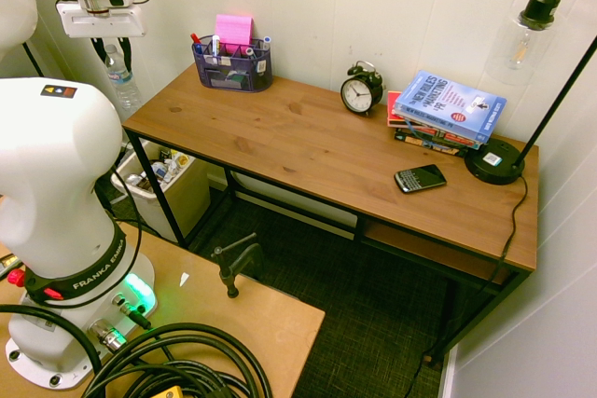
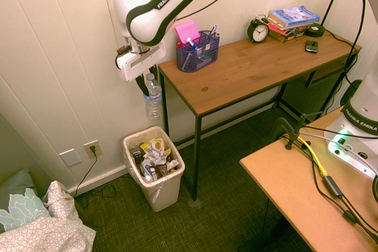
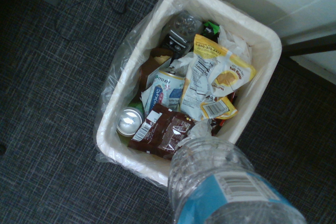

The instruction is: Throw the bottle in the trash bin

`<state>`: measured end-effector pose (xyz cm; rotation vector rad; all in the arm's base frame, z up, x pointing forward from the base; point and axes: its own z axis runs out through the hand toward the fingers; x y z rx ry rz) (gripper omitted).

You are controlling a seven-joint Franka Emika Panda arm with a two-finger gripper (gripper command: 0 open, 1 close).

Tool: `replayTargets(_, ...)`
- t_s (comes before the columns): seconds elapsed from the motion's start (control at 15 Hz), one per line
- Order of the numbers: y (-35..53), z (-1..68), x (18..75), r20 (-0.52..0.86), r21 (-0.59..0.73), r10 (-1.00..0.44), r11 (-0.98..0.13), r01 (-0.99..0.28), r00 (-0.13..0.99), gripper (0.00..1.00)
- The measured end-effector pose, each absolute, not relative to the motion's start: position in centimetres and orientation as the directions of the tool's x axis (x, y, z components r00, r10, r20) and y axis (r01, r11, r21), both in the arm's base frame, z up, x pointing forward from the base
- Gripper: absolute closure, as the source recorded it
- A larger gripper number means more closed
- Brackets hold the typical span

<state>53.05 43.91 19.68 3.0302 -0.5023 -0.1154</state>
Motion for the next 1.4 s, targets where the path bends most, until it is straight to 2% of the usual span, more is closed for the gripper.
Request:
replayTargets(0.93, 43.4, 20.2, 53.8, -0.075, 0.058, -0.346, -0.938, -0.343, 0.935, 0.0)
replayTargets(1.2, 40.0, 24.9, 55.0, -0.009, 0.024, -0.411, -0.912, -0.41, 0.912, 0.0)
replayTargets(1.4, 35.9, 29.4, 53.8, 0.04, 0.003, -0.492, -0.871, -0.492, 0.87, 0.0)
